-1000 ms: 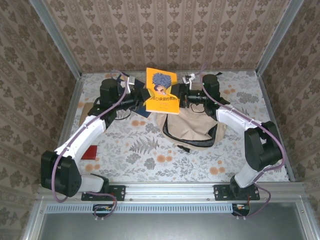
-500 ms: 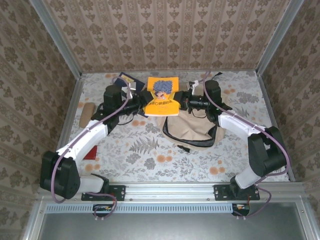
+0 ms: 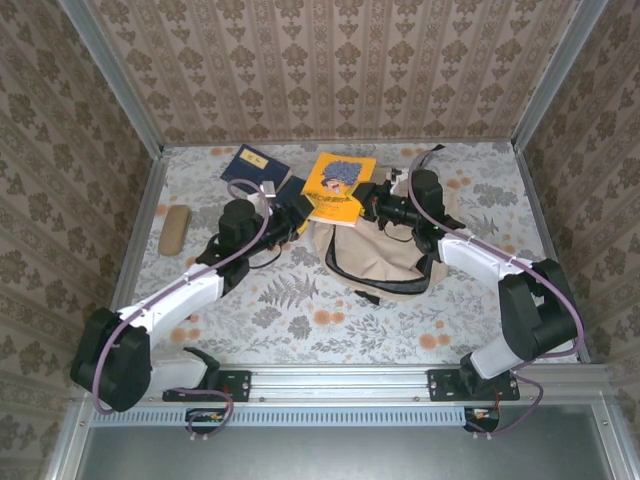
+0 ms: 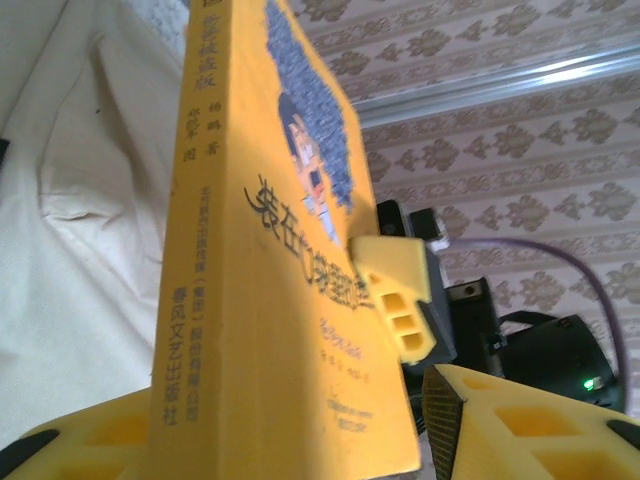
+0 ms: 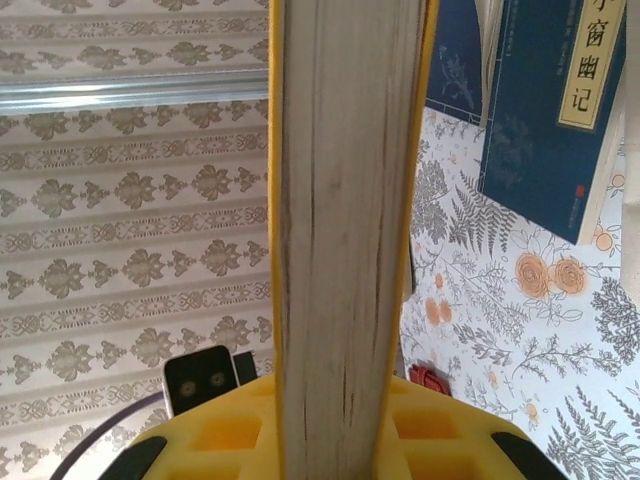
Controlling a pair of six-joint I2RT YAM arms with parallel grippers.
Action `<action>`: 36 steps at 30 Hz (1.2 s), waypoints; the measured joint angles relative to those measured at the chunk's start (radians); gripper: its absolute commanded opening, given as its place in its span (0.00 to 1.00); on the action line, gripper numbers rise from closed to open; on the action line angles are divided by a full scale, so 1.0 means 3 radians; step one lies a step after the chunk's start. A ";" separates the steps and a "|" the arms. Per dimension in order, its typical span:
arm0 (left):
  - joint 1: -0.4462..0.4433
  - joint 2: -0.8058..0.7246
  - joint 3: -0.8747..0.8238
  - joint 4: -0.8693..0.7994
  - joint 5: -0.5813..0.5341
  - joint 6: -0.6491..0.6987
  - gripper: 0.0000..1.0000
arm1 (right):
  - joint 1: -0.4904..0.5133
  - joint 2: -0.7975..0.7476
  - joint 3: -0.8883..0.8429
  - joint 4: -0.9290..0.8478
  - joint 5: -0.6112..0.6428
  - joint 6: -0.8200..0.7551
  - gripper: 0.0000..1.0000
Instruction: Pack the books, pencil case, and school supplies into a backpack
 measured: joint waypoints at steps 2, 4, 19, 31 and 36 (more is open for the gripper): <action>-0.0027 0.0048 0.0000 0.0102 -0.0017 -0.0039 0.49 | 0.0022 0.0000 -0.0015 0.0039 0.0038 0.0042 0.15; -0.0057 0.0122 0.0000 0.0191 -0.0033 -0.0086 0.46 | 0.0058 0.0000 -0.0027 0.0067 0.0088 0.0060 0.15; -0.0084 0.0384 -0.0160 0.0535 -0.0093 -0.0369 0.09 | 0.0169 -0.0052 -0.0150 -0.0159 0.0179 -0.0182 0.63; 0.0516 -0.0108 -0.0509 -0.0235 0.0029 -0.0134 0.09 | 0.0142 -0.0165 0.0863 -0.2968 0.0871 -0.2642 0.88; 0.0870 -0.0773 -0.0439 -0.1157 0.0037 0.0356 0.08 | 0.0140 -0.0043 0.0902 -0.3693 0.1153 -0.3351 0.85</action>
